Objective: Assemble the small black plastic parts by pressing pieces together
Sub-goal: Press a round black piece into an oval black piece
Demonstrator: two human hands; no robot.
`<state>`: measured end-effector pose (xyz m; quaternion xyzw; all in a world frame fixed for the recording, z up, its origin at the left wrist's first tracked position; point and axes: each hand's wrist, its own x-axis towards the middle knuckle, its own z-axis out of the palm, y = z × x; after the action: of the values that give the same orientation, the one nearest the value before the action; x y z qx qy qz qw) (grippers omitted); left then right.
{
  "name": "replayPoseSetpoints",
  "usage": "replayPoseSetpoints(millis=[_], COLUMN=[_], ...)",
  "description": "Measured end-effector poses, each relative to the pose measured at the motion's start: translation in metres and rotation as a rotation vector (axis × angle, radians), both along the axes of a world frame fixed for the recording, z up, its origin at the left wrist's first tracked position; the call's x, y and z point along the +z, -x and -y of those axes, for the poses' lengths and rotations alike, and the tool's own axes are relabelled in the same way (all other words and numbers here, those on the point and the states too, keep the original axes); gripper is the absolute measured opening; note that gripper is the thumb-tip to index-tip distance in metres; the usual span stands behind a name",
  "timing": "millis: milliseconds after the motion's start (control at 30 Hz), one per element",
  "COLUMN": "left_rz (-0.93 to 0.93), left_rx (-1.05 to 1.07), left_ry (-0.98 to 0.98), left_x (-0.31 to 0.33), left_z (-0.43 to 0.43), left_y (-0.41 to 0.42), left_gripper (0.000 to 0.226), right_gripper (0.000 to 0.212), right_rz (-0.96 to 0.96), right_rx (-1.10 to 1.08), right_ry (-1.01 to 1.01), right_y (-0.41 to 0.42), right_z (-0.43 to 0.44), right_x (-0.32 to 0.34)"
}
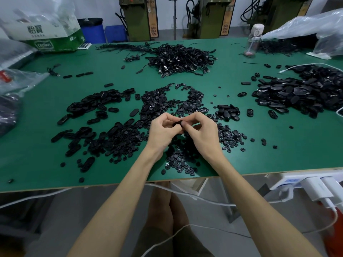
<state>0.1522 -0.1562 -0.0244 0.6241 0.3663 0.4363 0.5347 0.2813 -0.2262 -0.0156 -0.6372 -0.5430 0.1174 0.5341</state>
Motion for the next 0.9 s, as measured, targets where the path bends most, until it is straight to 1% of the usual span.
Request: replayPoseSetpoints(millis=[167,400,533,633,700,833,900], left_rz=[-0.015,-0.024,0.052,0.113,0.117,0.101,0.097], left_rx=[0.02,0.032,-0.017,-0.05,-0.038,0.011,0.011], left_ry=[-0.038,-0.052,0.01,0.036,0.038,0.028,0.023], left_x=[-0.0001,-0.0019,-0.0029,-0.0018,-0.0021,-0.0032,-0.0032], left_z=[0.001,-0.0001,-0.0008,-0.0008,-0.0015,-0.0027,-0.0022], left_y=[-0.0015,-0.003,-0.0009,0.0002,-0.0003,-0.001,-0.0017], left_gripper=[0.021,0.016,0.015,0.019,0.019,0.014,0.013], right_gripper=[0.004,0.004,0.006,0.013,0.018,0.022,0.025], right_rz=[0.032,-0.016,-0.09,-0.12,-0.12,-0.06,-0.084], right_rx=[-0.007,-0.006,-0.02,-0.036,-0.02,0.023,0.023], right_ry=[0.005,0.02,0.003,-0.013,-0.012,-0.002,0.01], right_y=[0.0016,0.0015,-0.0001,-0.0012,-0.0009,-0.0009,-0.0009], right_z=[-0.0014,-0.0017,-0.0015,-0.0013,-0.0014,-0.003,-0.0034], right_x=[-0.0009,-0.0006,-0.0005,-0.0013,-0.0024,-0.0031,-0.0027])
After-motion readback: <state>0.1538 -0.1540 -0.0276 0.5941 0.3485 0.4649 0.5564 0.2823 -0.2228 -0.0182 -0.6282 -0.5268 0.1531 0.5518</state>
